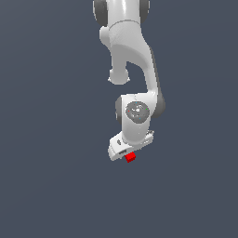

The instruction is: Stack the red cube on top of the green cube.

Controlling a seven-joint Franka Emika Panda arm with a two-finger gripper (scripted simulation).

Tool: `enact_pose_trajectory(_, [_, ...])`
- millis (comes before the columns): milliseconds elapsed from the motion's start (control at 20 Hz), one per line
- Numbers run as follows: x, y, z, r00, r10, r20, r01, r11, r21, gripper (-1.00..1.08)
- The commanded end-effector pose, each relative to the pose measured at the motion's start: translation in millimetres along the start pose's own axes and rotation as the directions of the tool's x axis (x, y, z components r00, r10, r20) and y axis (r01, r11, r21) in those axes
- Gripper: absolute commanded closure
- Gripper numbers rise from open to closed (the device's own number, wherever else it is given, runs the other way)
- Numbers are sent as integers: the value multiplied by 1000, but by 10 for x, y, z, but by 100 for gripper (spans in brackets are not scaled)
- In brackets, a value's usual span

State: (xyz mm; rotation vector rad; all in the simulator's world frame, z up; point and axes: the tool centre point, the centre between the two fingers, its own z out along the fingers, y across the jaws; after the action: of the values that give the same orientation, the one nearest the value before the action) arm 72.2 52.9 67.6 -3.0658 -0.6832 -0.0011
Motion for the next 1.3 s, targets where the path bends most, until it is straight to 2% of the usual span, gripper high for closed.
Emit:
enact_pose_trajectory(0, [-3,-3,67,1000,-1,1,1,1000,0,-92])
enact_pose_trajectory(350, [-7,-15,413,1000,-6,1,6,1000,0,-92])
enact_pose_trajectory(650, [7,-9,477,1000,-6,1,6,1000,-1,-92])
enact_pose_trajectory(700, [7,-9,477,1000,-6,1,6,1000,-1,108])
enact_pose_trajectory(1250, [5,-11,476,1000,-6,1,6,1000,0,108])
